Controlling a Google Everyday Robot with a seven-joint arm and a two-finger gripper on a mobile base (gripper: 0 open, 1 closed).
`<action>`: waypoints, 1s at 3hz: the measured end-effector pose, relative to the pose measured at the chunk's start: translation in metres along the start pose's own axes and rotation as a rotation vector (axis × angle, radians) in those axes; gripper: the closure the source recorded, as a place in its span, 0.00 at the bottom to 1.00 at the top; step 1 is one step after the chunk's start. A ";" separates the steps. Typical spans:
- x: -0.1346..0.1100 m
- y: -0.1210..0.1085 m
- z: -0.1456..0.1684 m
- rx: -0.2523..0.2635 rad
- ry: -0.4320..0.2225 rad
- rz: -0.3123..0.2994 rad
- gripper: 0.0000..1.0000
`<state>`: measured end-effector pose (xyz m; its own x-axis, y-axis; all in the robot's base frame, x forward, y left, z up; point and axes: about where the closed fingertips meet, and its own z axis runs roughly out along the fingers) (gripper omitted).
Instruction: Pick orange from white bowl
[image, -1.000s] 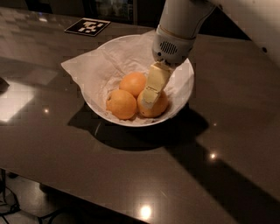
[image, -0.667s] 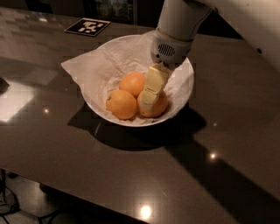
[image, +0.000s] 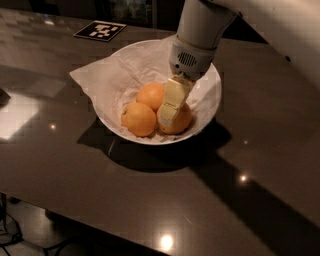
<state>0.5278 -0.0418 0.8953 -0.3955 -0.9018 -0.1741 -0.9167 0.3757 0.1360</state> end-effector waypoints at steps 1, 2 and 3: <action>0.001 -0.003 0.005 -0.014 0.001 0.005 0.22; 0.002 -0.005 0.011 -0.032 0.000 0.011 0.22; 0.004 -0.009 0.017 -0.046 -0.001 0.017 0.22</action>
Offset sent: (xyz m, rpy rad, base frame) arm -0.0113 -0.0152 -0.0191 -0.0194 0.1159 0.0065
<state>0.5331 -0.0452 0.8768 -0.4111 -0.8951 -0.1724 -0.9062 0.3808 0.1837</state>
